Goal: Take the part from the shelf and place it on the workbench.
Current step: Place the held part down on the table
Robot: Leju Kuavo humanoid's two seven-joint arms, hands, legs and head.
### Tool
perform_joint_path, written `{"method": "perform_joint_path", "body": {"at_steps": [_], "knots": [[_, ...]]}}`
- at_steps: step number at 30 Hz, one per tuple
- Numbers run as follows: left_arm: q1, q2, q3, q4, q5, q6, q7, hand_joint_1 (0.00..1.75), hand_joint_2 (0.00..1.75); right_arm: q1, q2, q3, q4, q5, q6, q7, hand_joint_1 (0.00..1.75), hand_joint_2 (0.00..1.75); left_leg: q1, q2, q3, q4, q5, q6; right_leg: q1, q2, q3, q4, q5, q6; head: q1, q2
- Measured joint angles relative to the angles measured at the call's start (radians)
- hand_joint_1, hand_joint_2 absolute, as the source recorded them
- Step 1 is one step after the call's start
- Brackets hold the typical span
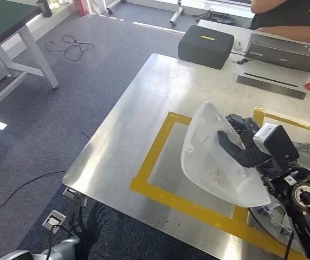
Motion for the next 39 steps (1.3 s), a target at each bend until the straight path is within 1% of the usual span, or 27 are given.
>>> {"method": "perform_joint_path", "body": {"at_steps": [5, 11, 15, 20, 22, 26, 31, 36, 39], "knots": [[-0.005, 0.0, 0.0, 0.0, -0.002, 0.0, 0.006, 0.0, 0.0, -0.034, 0.01, 0.036, 0.077, 0.001, 0.028, -0.01, 1.75, 1.75, 0.0, 0.0, 0.0, 0.0, 0.003, 0.004, -0.002, 0.0, 0.0, 0.0, 0.003, 0.007, 0.0, 0.0], [-0.008, 0.0, 0.0, 0.0, -0.005, 0.0, 0.013, 0.0, 0.0, -0.074, 0.042, 0.089, 0.172, 0.042, 0.048, -0.014, 1.75, 1.75, 0.001, 0.0, 0.0, -0.001, 0.006, 0.003, -0.002, -0.001, 0.0, 0.0, 0.005, 0.008, 0.0, 0.0], [-0.008, -0.001, 0.0, 0.0, -0.01, 0.0, 0.014, 0.0, 0.0, -0.102, 0.077, 0.128, 0.247, 0.109, 0.058, -0.01, 1.75, 1.75, 0.001, 0.0, 0.0, -0.001, 0.006, 0.003, -0.002, -0.001, 0.0, 0.0, 0.005, 0.008, 0.0, 0.0], [-0.009, -0.003, 0.0, 0.0, -0.016, 0.001, 0.015, 0.0, 0.0, -0.141, 0.138, 0.18, 0.371, 0.211, 0.055, -0.031, 1.75, 1.75, 0.001, -0.001, 0.0, -0.001, 0.007, 0.003, -0.002, -0.002, 0.0, 0.0, 0.005, 0.008, 0.0, 0.0], [-0.009, -0.004, 0.0, 0.0, -0.017, 0.001, 0.016, 0.0, 0.0, -0.155, 0.167, 0.198, 0.424, 0.255, 0.031, -0.043, 1.75, 1.75, 0.001, -0.001, 0.0, -0.001, 0.007, 0.003, -0.002, -0.002, 0.0, 0.0, 0.005, 0.008, 0.0, 0.0], [-0.01, -0.009, 0.0, 0.0, -0.019, 0.002, 0.017, 0.0, 0.0, -0.186, 0.235, 0.226, 0.534, 0.339, -0.057, -0.046, 1.75, 1.75, 0.001, -0.001, -0.001, -0.001, 0.008, 0.004, -0.002, -0.002, -0.001, 0.0, 0.005, 0.007, 0.0, 0.0], [-0.011, -0.016, -0.004, 0.0, -0.021, 0.006, 0.021, 0.0, 0.0, -0.227, 0.32, 0.242, 0.674, 0.385, -0.152, -0.03, 1.75, 1.75, 0.001, -0.001, -0.002, -0.001, 0.009, 0.003, -0.003, -0.003, -0.002, 0.0, 0.005, 0.007, -0.001, 0.0], [-0.011, -0.019, -0.006, 0.001, -0.023, 0.012, 0.029, 0.0, 0.0, -0.253, 0.368, 0.247, 0.76, 0.4, -0.213, -0.022, 1.75, 1.75, 0.001, -0.002, -0.003, -0.001, 0.009, 0.003, -0.003, -0.004, -0.003, 0.0, 0.006, 0.007, -0.001, 0.0], [-0.013, -0.022, -0.01, 0.003, -0.023, 0.014, 0.031, 0.0, 0.0, -0.272, 0.398, 0.243, 0.82, 0.405, -0.29, -0.025, 1.75, 1.75, 0.001, -0.003, -0.006, -0.002, 0.011, 0.003, -0.003, -0.004, -0.007, 0.0, 0.008, 0.007, -0.003, 0.0]]}}
